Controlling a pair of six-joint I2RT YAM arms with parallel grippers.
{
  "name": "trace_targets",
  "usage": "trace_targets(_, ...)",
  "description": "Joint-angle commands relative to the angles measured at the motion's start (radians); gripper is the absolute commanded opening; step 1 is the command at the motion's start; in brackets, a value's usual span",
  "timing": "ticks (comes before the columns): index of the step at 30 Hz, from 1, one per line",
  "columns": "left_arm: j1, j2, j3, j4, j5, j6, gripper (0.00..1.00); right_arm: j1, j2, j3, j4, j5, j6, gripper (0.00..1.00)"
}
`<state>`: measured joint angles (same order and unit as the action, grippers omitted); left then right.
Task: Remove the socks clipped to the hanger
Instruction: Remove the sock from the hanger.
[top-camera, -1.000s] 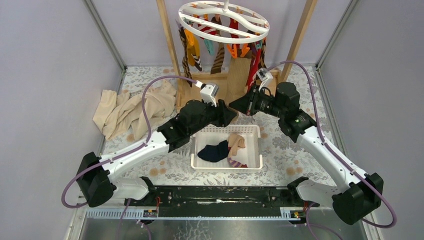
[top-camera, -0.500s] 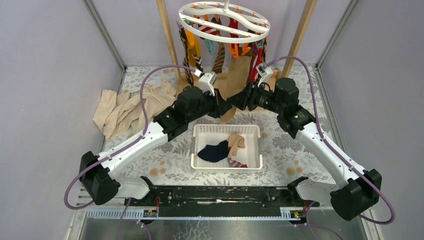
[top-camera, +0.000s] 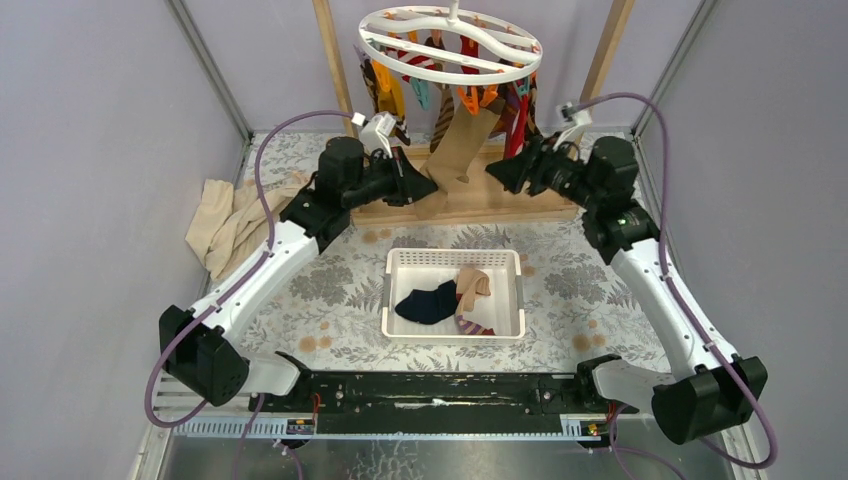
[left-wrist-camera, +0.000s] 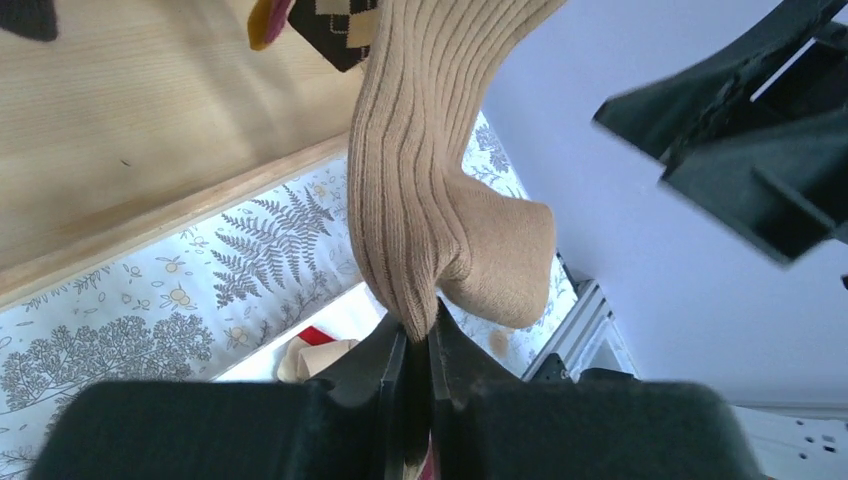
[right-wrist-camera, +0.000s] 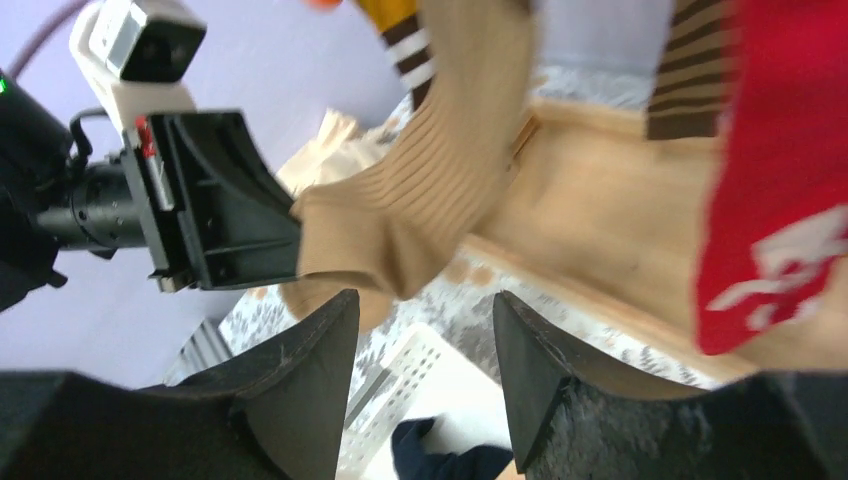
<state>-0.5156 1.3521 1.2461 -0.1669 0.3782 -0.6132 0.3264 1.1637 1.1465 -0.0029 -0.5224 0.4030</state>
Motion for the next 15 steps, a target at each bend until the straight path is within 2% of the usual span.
trace_targets(1, 0.062, 0.005, 0.029, 0.044, 0.166, -0.082, 0.15, -0.112, -0.017, 0.021, 0.216, -0.097, 0.055, 0.59)
trace_targets(4, 0.098, 0.012, 0.037, 0.058, 0.237, -0.127, 0.16, -0.147, 0.011, 0.032, 0.312, -0.142, 0.067, 0.59)
trace_targets(9, 0.152, 0.02, 0.037, 0.066, 0.336, -0.194, 0.18, -0.204, 0.091, 0.047, 0.567, -0.263, 0.191, 0.61)
trace_targets(15, 0.199, 0.034, 0.031, 0.126, 0.452, -0.301, 0.19, -0.206, 0.186, 0.136, 0.662, -0.323, 0.208, 0.62)
